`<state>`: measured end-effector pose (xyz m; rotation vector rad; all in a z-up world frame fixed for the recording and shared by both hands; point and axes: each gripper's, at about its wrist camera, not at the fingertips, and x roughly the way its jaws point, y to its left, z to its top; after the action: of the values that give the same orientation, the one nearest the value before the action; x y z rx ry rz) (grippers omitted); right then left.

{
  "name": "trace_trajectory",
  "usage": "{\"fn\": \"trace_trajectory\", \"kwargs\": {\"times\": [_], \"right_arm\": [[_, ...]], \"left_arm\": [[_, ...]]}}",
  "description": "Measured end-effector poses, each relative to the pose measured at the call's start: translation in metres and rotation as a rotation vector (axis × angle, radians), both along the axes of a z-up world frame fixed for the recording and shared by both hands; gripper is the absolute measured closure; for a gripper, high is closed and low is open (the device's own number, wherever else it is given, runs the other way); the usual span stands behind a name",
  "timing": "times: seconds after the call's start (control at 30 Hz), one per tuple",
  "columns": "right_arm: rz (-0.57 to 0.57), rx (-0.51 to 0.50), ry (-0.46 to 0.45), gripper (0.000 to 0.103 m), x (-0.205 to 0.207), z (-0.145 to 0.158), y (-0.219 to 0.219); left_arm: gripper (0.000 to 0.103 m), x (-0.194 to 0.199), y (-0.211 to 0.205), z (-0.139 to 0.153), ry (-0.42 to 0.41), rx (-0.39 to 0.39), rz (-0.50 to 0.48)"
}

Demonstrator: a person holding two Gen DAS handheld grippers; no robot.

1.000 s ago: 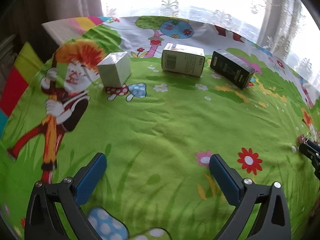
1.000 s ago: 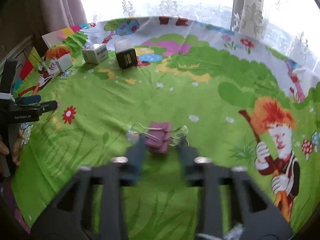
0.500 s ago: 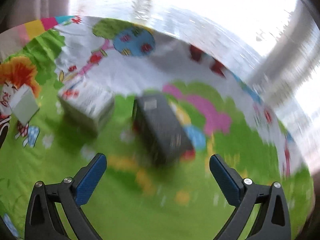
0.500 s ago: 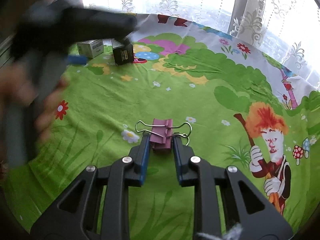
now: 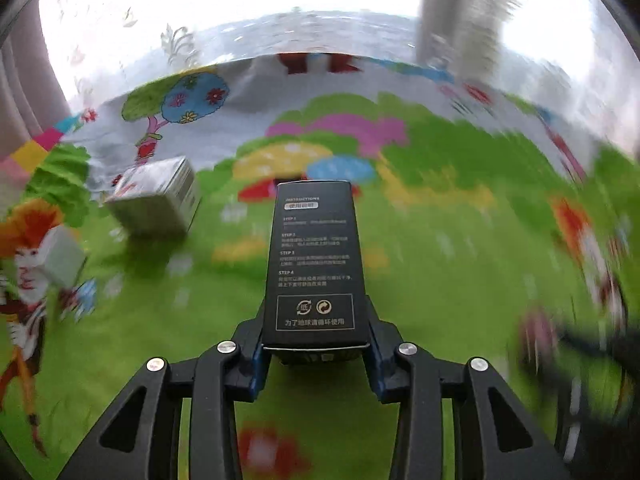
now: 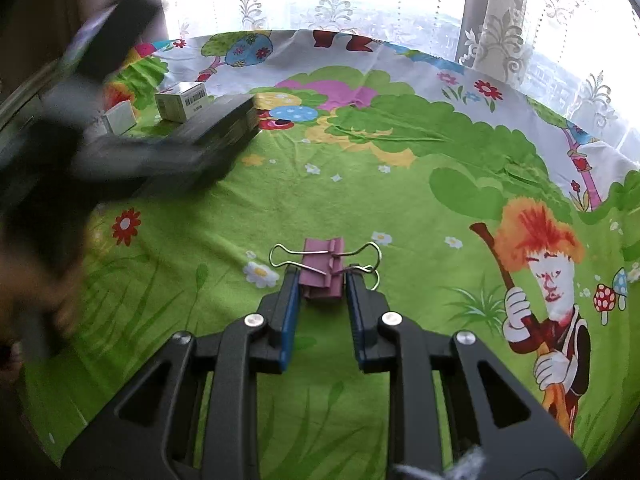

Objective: Organize rigid objects
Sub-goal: 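Grasp the pink binder clip with the right tool while the left grasps the black box, then lift the binder clip and black box and carry both over the bin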

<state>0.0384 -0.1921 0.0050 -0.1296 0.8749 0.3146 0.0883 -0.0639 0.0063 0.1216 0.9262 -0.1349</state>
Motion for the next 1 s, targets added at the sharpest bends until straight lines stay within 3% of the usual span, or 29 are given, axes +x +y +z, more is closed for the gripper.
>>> {"fn": "trace_trajectory", "kwargs": {"times": [0.17,0.23,0.33,0.57,0.83,1.0], "right_arm": [[0.0,0.0,0.0,0.075,0.0,-0.001,0.0],[0.001,-0.003,-0.001,0.075,0.001,-0.001,0.0],[0.001,-0.007,-0.003,0.075,0.0,-0.001,0.0],[0.002,-0.01,-0.003,0.075,0.0,-0.001,0.0],[0.002,-0.023,-0.008,0.075,0.0,-0.001,0.002],[-0.01,-0.027,-0.013,0.077,-0.001,0.0,0.0]], "left_arm": [[0.062,-0.038,0.005,0.0,-0.028,0.005,-0.044],[0.051,-0.038,0.007,-0.002,-0.05,0.005,-0.03],[0.048,-0.03,0.016,-0.002,-0.031,-0.042,0.002],[0.051,-0.028,0.016,-0.003,-0.032,-0.054,0.009],[0.063,-0.029,0.015,-0.003,-0.038,-0.05,0.004],[0.063,-0.03,0.014,-0.002,-0.041,-0.04,0.004]]}}
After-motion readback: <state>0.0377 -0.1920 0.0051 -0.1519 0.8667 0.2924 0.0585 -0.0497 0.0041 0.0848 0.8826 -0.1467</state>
